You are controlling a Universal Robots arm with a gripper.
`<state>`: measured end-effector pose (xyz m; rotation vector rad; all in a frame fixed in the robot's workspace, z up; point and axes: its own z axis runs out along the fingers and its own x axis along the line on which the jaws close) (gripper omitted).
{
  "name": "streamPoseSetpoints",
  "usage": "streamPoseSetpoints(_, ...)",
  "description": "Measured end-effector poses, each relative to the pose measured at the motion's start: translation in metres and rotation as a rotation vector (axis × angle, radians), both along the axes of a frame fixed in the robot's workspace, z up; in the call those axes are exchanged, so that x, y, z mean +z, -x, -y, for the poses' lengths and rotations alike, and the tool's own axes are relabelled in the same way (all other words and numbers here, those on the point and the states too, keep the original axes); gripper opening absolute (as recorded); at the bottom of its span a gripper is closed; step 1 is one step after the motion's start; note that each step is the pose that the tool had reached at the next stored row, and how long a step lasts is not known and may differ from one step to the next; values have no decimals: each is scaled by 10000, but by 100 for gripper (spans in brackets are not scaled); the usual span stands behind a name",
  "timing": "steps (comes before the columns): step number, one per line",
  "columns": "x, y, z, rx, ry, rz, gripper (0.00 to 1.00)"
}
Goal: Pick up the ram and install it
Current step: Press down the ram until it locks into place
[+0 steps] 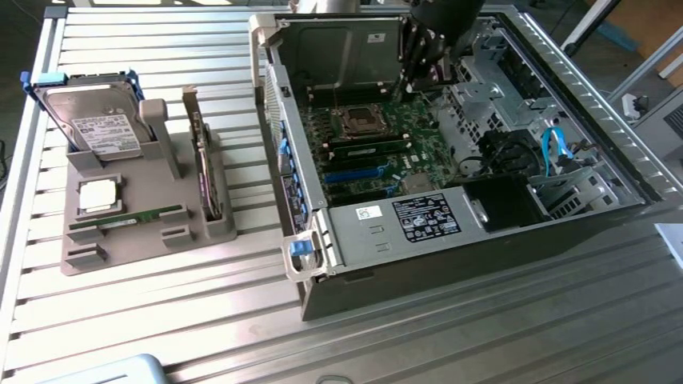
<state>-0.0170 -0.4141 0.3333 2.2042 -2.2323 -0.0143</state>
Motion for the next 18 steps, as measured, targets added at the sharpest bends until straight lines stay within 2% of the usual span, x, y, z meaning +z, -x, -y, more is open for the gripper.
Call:
streamPoseSetpoints(3, 77, 0, 0, 0, 1, 0, 11)
streamPoseSetpoints(6, 102, 0, 0, 0, 1, 0, 11)
streamPoseSetpoints(18, 103, 0, 0, 0, 1, 0, 11)
